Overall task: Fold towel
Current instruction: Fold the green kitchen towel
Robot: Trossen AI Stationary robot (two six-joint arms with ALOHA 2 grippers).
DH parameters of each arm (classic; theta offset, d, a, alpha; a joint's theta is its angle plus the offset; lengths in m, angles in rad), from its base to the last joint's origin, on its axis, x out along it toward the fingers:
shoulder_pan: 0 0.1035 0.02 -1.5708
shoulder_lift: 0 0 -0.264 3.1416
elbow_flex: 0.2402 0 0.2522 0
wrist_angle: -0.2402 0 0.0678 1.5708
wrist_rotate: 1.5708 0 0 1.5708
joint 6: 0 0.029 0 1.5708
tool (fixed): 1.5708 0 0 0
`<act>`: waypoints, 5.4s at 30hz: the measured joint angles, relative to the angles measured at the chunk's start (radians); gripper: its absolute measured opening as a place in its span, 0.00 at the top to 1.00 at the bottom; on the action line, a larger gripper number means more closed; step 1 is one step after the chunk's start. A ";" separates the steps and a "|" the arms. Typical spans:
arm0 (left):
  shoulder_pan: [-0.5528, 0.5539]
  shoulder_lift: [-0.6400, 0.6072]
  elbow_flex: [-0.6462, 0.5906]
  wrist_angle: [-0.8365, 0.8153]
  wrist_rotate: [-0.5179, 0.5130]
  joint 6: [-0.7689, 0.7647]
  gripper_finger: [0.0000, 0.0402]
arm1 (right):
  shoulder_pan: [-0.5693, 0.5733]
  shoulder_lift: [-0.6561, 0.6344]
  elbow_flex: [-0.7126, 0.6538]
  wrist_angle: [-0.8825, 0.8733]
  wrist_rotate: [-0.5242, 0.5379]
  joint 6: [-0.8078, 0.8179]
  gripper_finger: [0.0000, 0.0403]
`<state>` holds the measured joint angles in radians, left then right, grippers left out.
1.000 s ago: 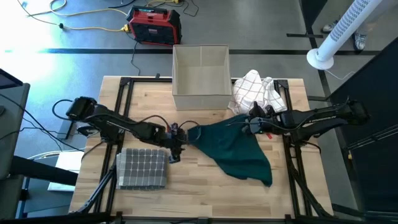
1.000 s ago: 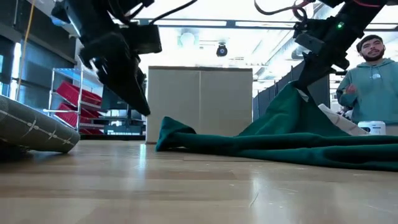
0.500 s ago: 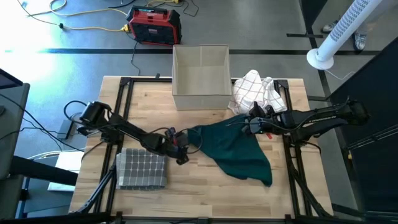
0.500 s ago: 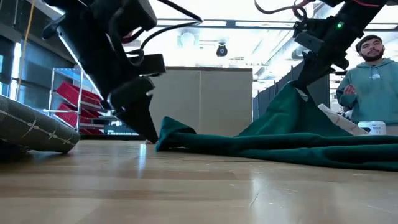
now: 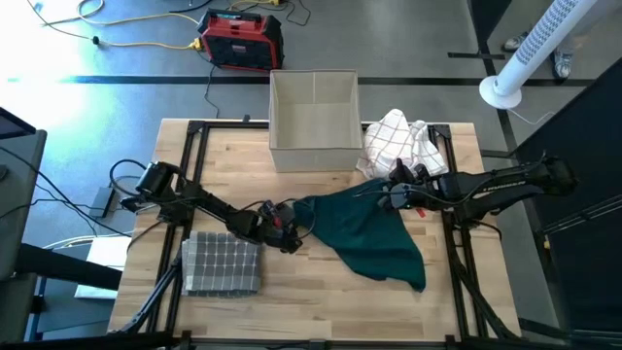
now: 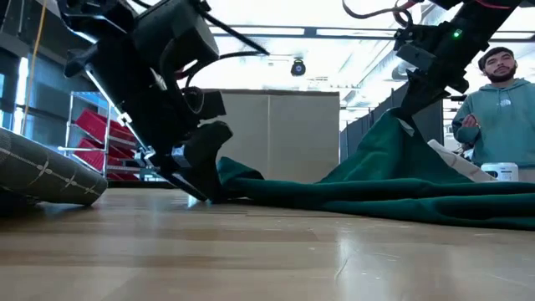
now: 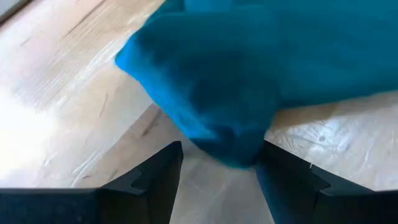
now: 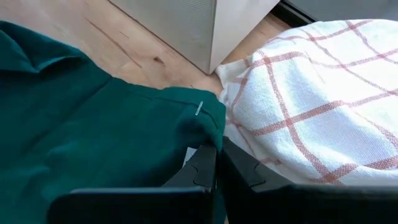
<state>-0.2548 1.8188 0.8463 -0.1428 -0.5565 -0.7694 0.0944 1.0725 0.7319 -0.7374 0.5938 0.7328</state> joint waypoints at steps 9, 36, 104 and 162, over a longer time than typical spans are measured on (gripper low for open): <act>0.056 -0.024 -0.014 -0.030 0.068 0.079 0.90 | 0.000 0.000 0.000 0.001 0.000 -0.017 1.00; 0.364 -0.900 0.124 -0.645 0.555 0.310 1.00 | 0.107 -0.001 0.532 -0.121 0.139 -0.363 1.00; 0.198 -0.624 0.312 -0.670 0.988 0.242 1.00 | 0.820 0.121 0.660 -0.834 -0.087 0.882 1.00; 0.345 -0.839 0.519 -0.583 0.764 0.588 1.00 | 0.626 0.123 1.131 -0.700 0.234 0.027 1.00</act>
<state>0.0898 0.9802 1.3651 -0.7263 0.2079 -0.1811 0.7200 1.1957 1.8632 -1.4372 0.8279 0.7593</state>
